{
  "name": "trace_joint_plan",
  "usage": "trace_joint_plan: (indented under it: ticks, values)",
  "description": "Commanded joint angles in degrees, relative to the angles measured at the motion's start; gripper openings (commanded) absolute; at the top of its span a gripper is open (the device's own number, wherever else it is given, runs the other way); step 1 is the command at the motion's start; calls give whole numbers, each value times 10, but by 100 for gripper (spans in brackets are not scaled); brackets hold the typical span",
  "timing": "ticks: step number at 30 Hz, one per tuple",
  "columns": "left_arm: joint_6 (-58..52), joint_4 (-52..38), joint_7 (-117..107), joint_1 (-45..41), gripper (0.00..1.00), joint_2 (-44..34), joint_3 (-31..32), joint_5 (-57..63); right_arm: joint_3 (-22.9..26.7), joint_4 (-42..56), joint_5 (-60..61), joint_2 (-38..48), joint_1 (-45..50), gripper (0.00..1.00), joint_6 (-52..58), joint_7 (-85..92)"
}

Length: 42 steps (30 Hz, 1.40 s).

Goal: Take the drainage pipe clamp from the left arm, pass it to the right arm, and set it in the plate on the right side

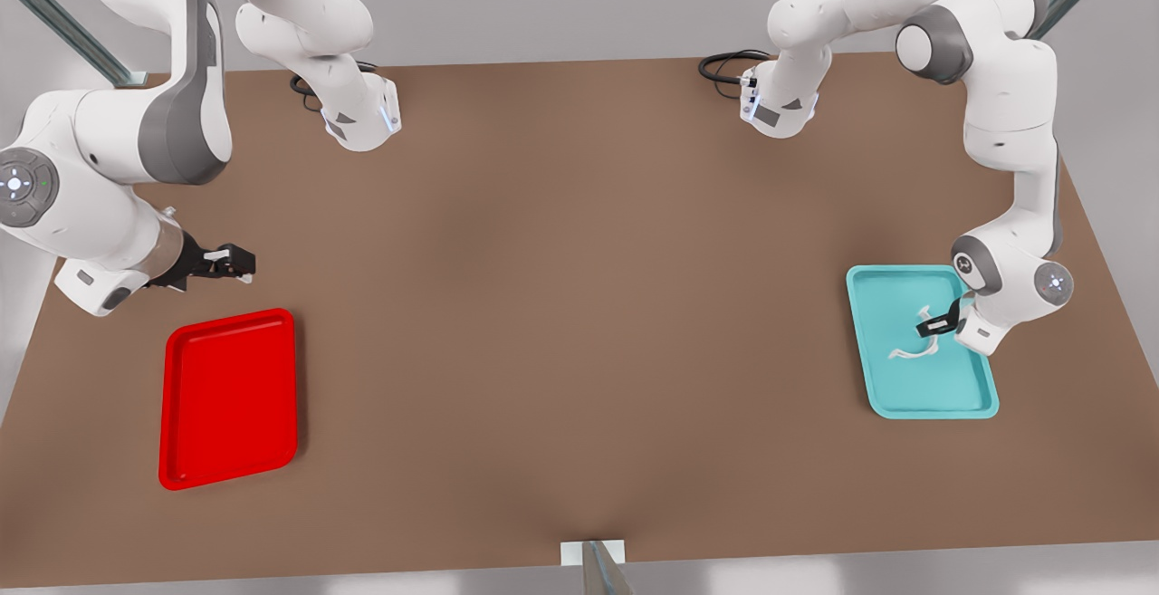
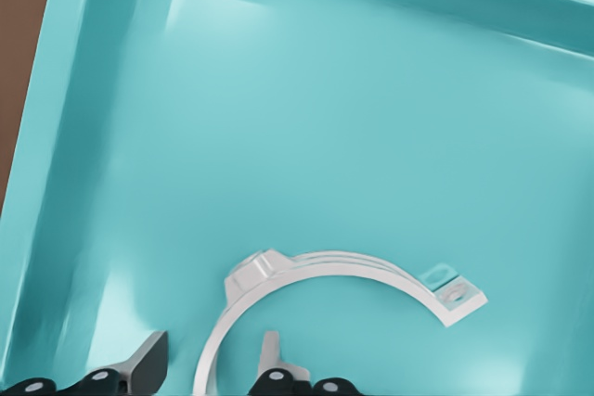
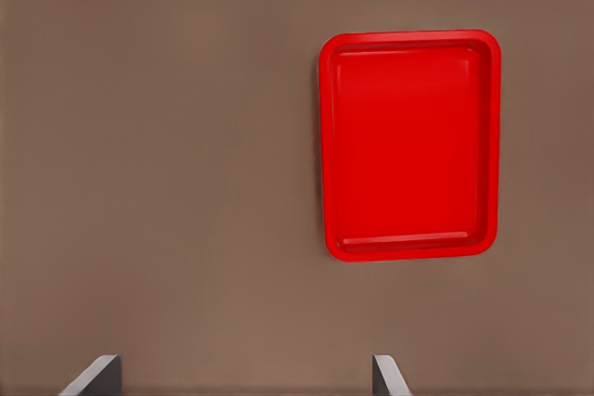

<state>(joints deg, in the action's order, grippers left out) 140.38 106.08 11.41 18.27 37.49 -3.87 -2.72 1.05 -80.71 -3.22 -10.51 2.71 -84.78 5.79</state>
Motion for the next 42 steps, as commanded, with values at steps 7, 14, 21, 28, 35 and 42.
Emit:
trace_joint_plan:
  ticks: [7, 14, 21, 28, 35, 42]
  values:
    - [-6, 11, 39, 1, 62, -6, 0, -1, 0, -1, 1, 0, 0, 100, 0, 4]
    - [-14, 11, 37, 0, 62, -15, 0, -1, 0, -1, 1, 0, 0, 100, 1, 4]
    - [-14, 11, 36, -2, 46, -14, 0, -1, 0, -4, 1, 1, 0, 100, 0, 4]
    - [-14, 9, 35, -5, 38, -14, 0, 0, 0, -5, 1, 1, -1, 100, 1, 4]
    - [-12, 5, 30, -8, 21, -12, 0, 2, 0, -5, 1, 1, -1, 100, 1, 4]
    - [-12, 5, 30, -10, 21, -9, 0, 3, 0, -6, 1, 1, -1, 100, 1, 4]
